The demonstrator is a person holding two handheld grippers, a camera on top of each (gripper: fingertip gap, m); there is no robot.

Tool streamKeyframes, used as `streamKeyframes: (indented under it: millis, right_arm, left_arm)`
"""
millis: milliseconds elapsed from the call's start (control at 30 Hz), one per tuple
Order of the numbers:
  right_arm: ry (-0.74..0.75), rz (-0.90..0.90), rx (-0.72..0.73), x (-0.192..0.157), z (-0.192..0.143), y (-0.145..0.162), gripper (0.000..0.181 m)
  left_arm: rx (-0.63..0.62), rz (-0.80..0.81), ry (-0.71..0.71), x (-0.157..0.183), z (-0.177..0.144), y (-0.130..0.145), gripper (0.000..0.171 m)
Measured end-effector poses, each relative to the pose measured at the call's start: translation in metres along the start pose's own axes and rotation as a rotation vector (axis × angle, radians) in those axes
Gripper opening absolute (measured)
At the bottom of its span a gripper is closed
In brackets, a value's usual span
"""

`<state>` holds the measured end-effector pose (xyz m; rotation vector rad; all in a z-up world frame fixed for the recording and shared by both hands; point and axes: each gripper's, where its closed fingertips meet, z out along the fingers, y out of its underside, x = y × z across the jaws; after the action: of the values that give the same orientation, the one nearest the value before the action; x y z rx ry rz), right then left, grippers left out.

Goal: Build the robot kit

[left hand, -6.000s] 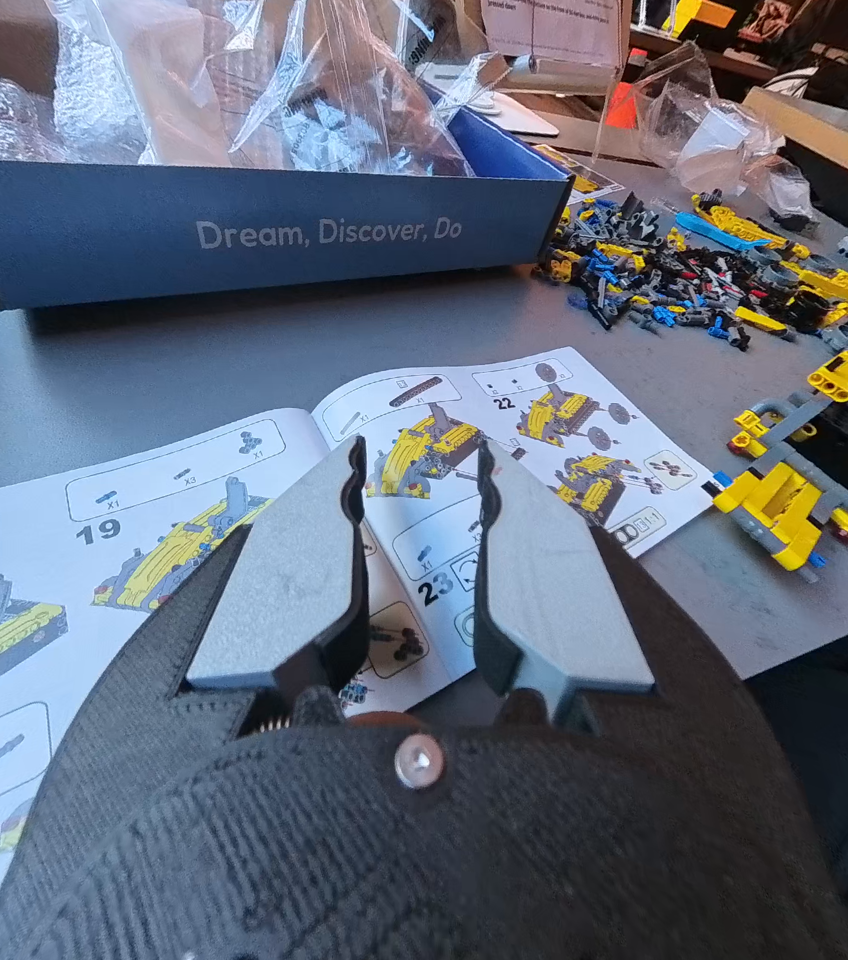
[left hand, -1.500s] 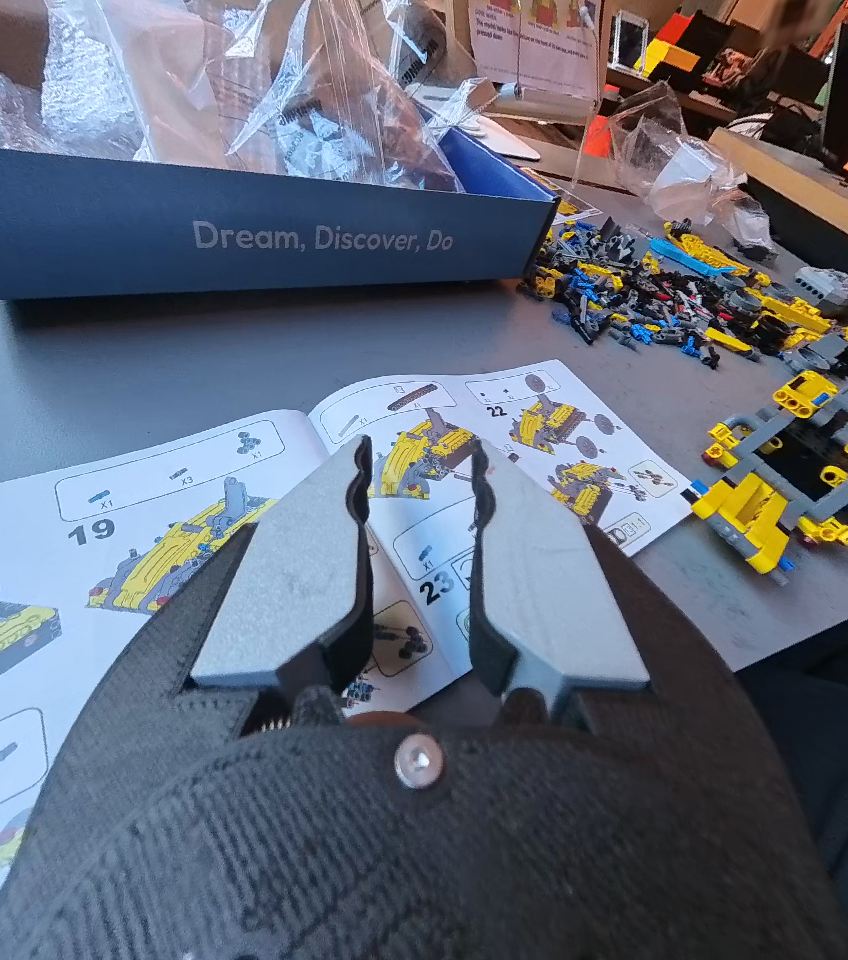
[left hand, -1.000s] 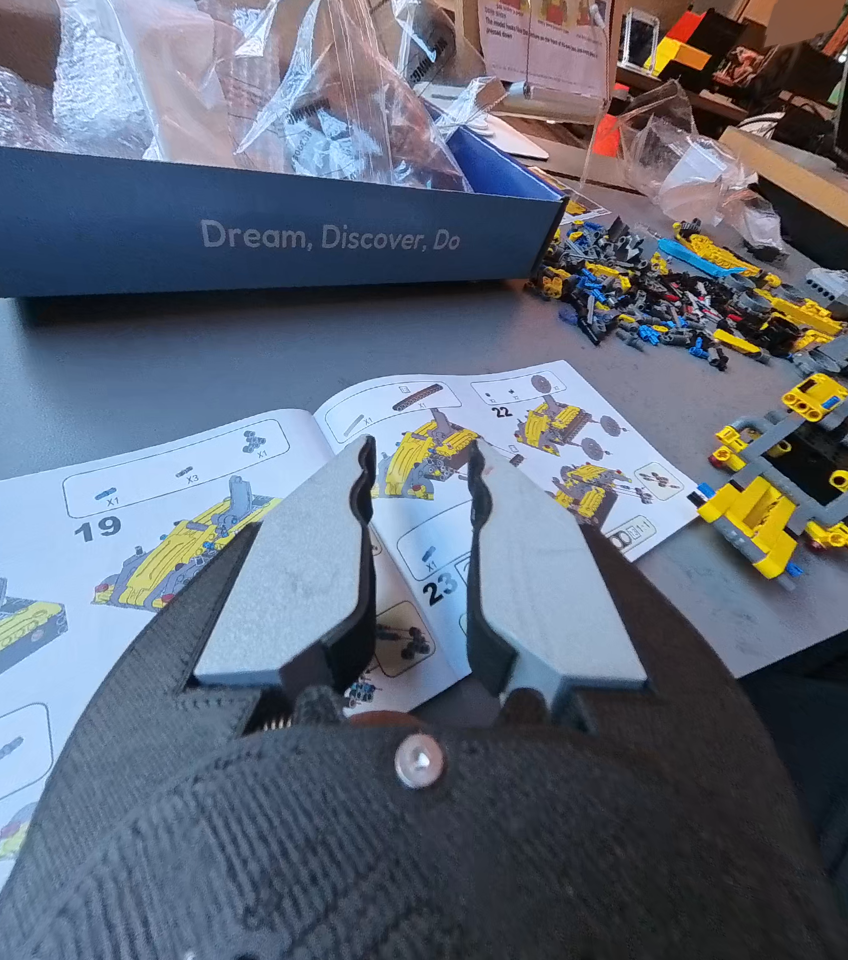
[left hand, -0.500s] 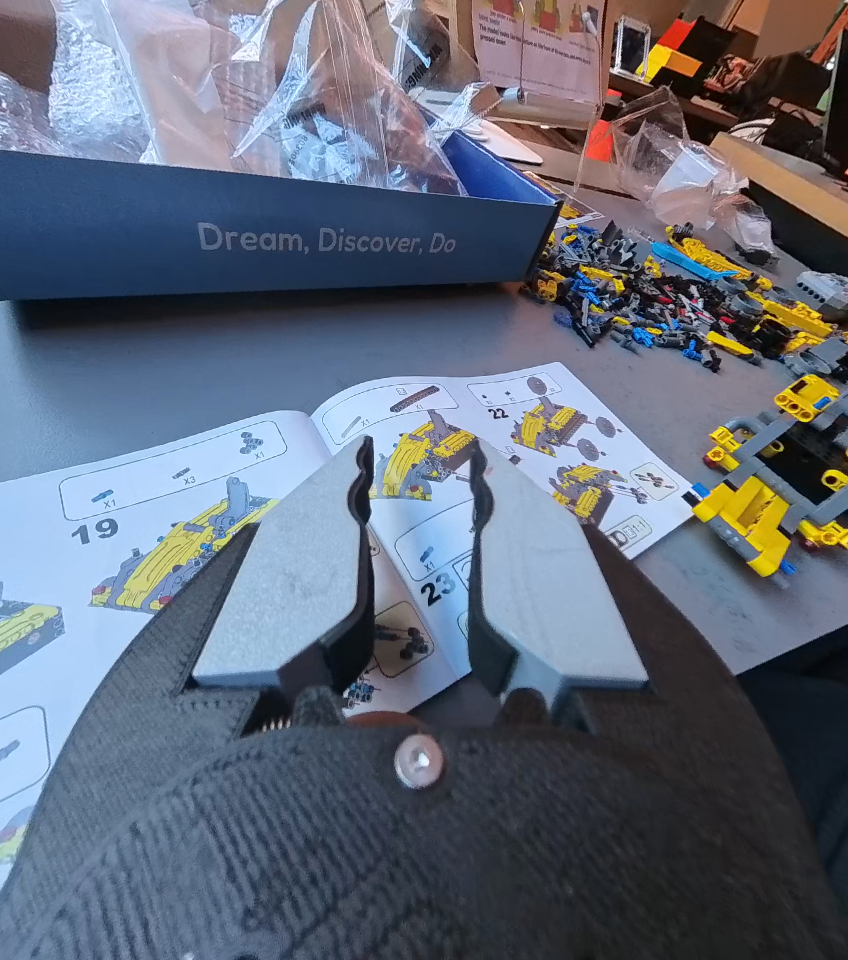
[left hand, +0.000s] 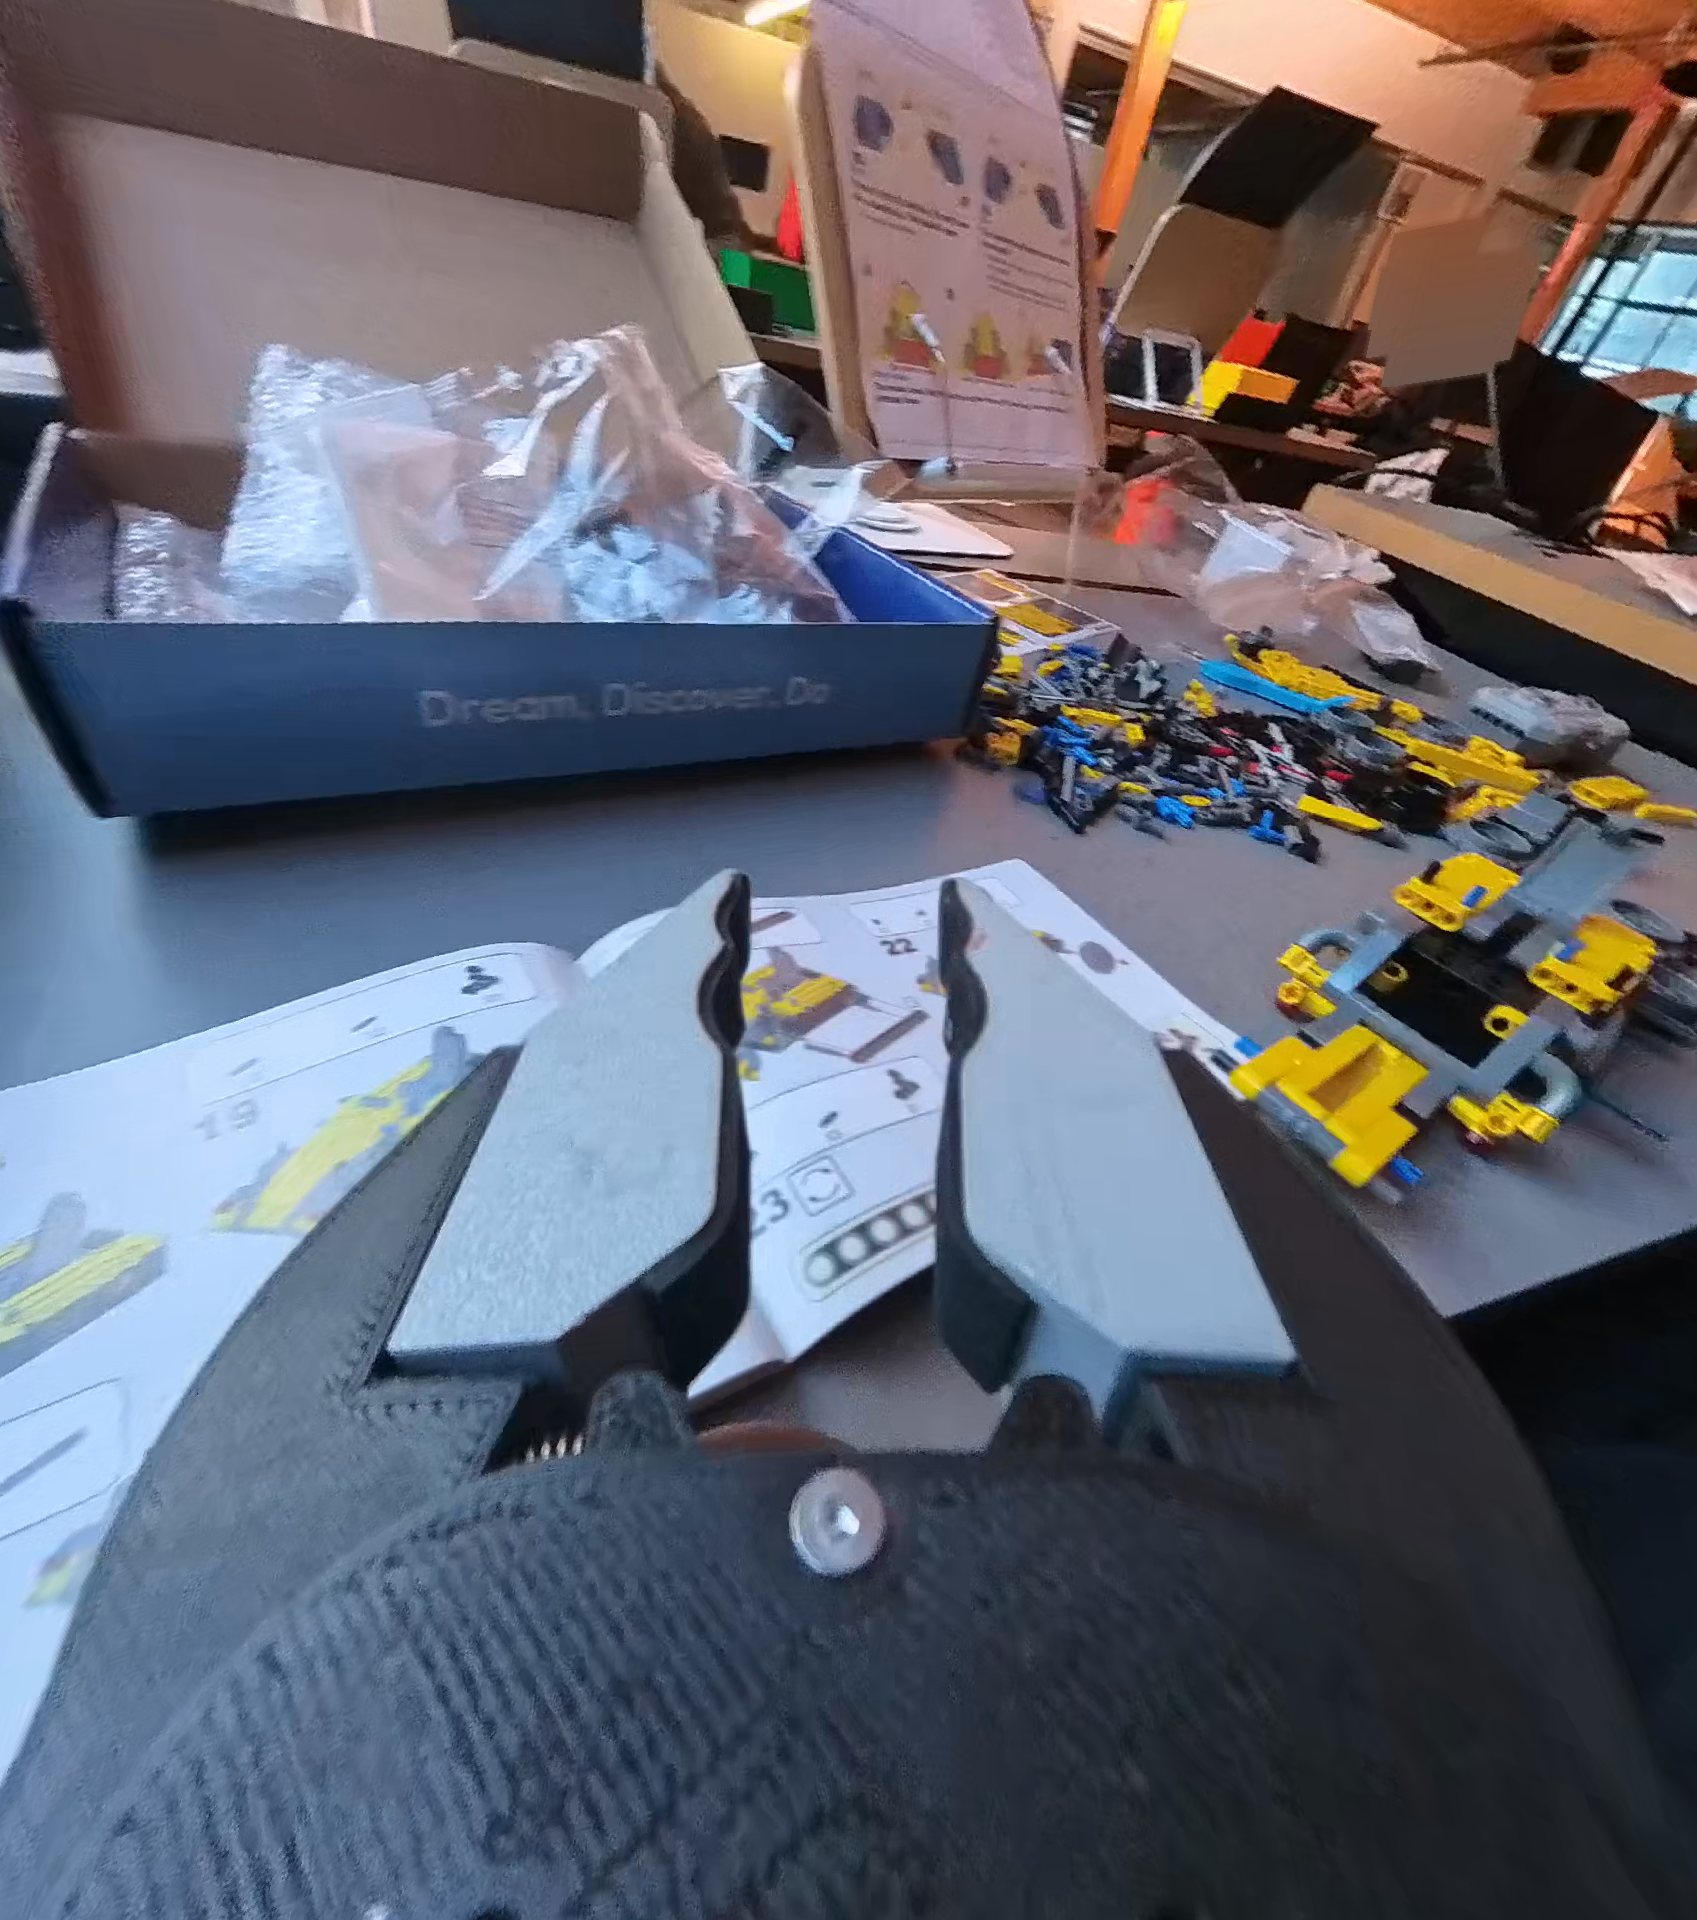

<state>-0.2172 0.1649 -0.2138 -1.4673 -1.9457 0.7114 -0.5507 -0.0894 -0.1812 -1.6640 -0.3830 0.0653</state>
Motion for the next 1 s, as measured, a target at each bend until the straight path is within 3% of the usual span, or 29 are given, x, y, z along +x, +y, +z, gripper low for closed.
streamKeyframes:
  millis: [100, 200, 433, 500, 733, 867, 1000]
  right_arm:
    - [0.122, 0.095, 0.091, 0.024, -0.008, -0.007, 0.014]
    - [0.092, 0.105, 0.123, 0.024, 0.001, -0.02, 0.014]
    - [-0.084, -0.015, 0.1, -0.043, 0.037, -0.04, 0.015]
    - [-0.101, -0.052, 0.071, -0.058, 0.04, -0.037, 0.016]
    - [-0.07, 0.001, 0.033, -0.064, 0.039, -0.018, 0.021]
    - [-0.04, -0.064, -0.032, -0.063, 0.052, -0.015, 0.023]
    - [-0.012, -0.14, -0.088, -0.06, 0.065, -0.01, 0.022]
  left_arm:
    - [-0.011, 0.055, 0.046, 0.019, 0.004, 0.002, 0.033]
    - [-0.028, 0.099, 0.082, 0.035, 0.008, 0.005, 0.033]
    - [-0.099, 0.233, 0.165, 0.077, 0.013, 0.022, 0.034]
    - [-0.13, 0.295, 0.215, 0.094, 0.014, 0.027, 0.036]
    - [-0.309, 0.456, 0.443, 0.165, 0.022, 0.066, 0.051]
    - [-0.405, 0.5, 0.483, 0.183, 0.026, 0.085, 0.05]
    - [-0.465, 0.535, 0.408, 0.181, 0.033, 0.098, 0.048]
